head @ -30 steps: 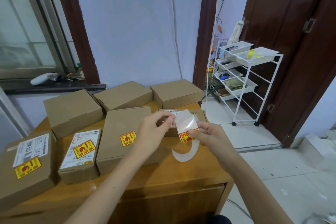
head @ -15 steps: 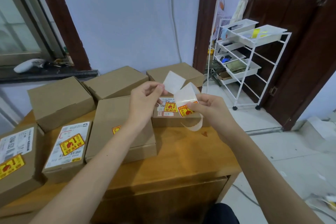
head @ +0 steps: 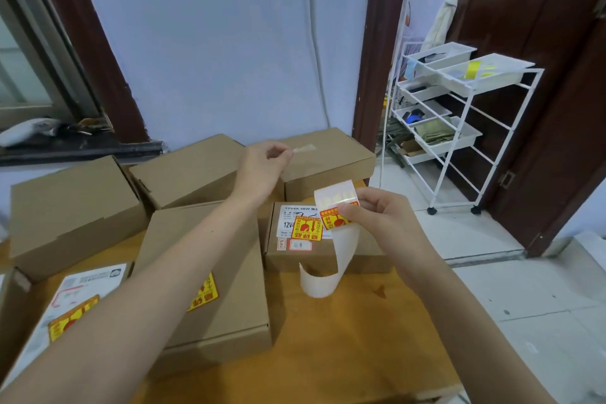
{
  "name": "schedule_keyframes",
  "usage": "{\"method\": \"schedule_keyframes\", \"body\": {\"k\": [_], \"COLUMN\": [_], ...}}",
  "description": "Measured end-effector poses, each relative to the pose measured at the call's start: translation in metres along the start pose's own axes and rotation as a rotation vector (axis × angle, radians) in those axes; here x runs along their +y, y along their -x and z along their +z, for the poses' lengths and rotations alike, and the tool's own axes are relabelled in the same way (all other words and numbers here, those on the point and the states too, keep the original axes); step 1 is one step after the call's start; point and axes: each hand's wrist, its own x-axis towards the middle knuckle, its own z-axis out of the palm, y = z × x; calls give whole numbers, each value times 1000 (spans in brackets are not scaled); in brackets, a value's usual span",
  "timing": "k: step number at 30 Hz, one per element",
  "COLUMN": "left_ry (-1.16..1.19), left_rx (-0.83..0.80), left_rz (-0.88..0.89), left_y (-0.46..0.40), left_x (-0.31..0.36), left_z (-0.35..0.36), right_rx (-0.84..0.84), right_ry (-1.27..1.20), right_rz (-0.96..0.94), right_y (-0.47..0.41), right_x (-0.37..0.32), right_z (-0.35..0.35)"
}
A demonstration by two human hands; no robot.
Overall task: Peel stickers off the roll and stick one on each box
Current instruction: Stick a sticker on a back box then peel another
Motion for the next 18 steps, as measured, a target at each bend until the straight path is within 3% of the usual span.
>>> {"method": "schedule_keyframes", "body": {"k": [9, 18], "left_ry": [-485, -707], "left_rx": [-12, -97], "left_rz": [113, 215], "left_y": [-49, -51], "left_x": [-39, -52], "left_z": [31, 35], "right_rx": [8, 8], "right_ry": [1, -7], "right_rz": [34, 60], "right_y": [-24, -32], "right_x": [12, 17], "right_z": [-3, 0]}}
